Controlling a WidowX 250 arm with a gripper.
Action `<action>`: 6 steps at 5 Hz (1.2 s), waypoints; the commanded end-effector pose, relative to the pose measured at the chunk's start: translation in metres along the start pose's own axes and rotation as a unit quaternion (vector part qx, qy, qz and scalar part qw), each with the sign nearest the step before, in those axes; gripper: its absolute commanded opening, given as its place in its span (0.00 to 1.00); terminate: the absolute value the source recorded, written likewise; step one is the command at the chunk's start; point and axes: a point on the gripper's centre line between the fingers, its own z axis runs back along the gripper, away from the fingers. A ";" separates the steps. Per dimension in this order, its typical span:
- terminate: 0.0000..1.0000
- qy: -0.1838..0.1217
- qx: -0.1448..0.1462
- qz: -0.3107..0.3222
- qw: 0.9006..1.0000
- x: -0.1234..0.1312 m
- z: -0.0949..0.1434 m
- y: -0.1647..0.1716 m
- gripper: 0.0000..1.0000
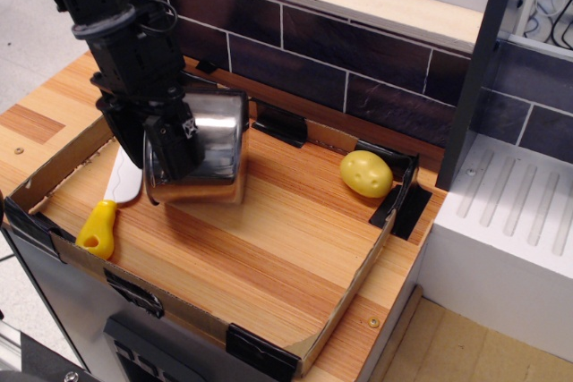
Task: Upright metal pot
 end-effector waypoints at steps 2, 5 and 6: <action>0.00 0.004 0.044 0.020 0.999 -0.002 0.016 0.001 0.00; 0.00 -0.023 0.291 0.107 0.950 -0.002 0.026 -0.003 0.00; 0.00 0.012 0.349 0.116 0.930 0.002 0.018 -0.001 0.00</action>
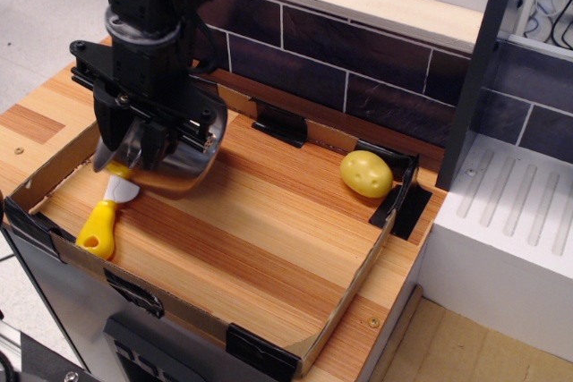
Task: Upright metal pot
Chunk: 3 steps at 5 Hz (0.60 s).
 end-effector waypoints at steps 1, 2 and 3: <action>0.00 0.033 0.096 -0.014 0.995 0.009 -0.005 -0.007 0.00; 0.00 0.023 0.111 -0.034 0.993 0.016 -0.005 -0.015 0.00; 0.00 0.017 0.148 -0.047 0.988 0.021 -0.009 -0.025 0.00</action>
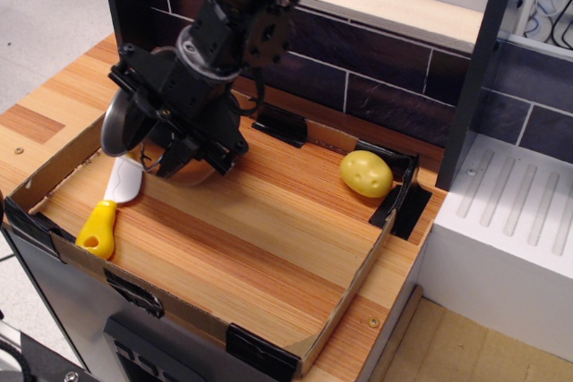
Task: Upright metal pot
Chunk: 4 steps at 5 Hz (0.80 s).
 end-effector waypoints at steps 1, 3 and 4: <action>0.00 -0.021 0.064 -0.022 0.998 0.015 0.010 -0.011 0.00; 0.00 -0.018 0.074 -0.025 0.997 0.016 0.026 -0.002 1.00; 0.00 -0.021 0.026 -0.012 0.999 0.018 0.030 0.006 1.00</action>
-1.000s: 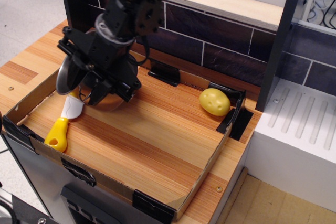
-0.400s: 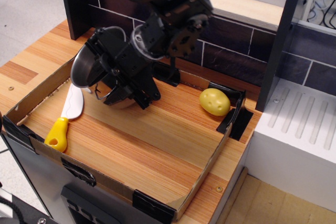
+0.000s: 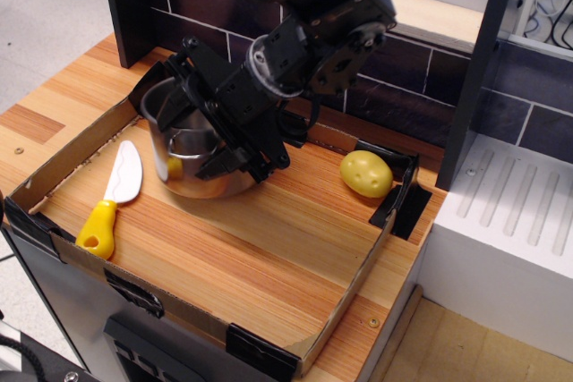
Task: Upright metal pot
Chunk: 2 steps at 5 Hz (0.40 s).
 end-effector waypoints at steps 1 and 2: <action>0.00 -0.043 -0.109 0.053 0.992 0.012 0.013 0.027 1.00; 0.00 -0.041 -0.200 0.050 0.978 0.012 0.021 0.035 1.00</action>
